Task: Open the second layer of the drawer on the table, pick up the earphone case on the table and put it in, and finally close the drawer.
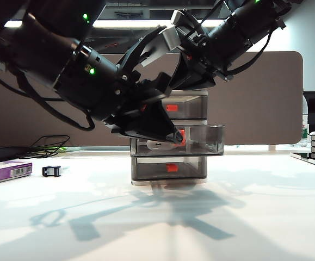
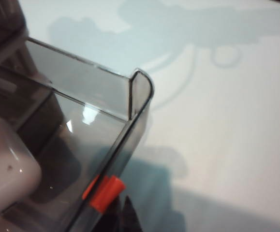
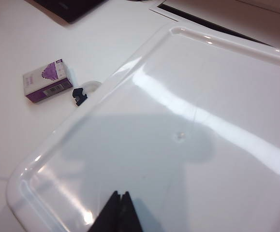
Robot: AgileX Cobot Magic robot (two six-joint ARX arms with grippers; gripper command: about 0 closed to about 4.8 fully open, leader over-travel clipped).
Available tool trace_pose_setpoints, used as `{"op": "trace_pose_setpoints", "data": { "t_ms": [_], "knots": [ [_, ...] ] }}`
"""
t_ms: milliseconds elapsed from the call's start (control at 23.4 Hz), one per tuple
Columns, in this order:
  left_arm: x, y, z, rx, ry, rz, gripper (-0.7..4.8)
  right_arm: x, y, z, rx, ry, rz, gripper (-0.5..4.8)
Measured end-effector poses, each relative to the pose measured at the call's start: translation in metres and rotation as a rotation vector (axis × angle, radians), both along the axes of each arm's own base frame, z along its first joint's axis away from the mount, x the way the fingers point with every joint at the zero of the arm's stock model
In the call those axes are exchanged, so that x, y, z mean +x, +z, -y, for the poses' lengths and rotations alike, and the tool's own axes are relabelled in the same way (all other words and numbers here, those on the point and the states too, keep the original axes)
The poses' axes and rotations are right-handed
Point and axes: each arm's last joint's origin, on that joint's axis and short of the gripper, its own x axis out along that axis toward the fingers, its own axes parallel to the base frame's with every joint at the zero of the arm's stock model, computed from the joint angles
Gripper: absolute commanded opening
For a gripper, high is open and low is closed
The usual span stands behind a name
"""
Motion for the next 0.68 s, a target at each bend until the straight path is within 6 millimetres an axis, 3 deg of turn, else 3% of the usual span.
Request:
{"op": "trace_pose_setpoints", "data": {
  "t_ms": [171,684],
  "knots": [
    [0.020,-0.011,-0.001,0.001,0.053,0.003,-0.05,0.000,0.000,0.000,0.000,0.000,0.001,-0.05],
    [0.031,-0.006,0.004,-0.024,0.175,0.114,-0.06,0.006,-0.005,-0.002,-0.010,-0.018,0.014,-0.05]
  ]
}}
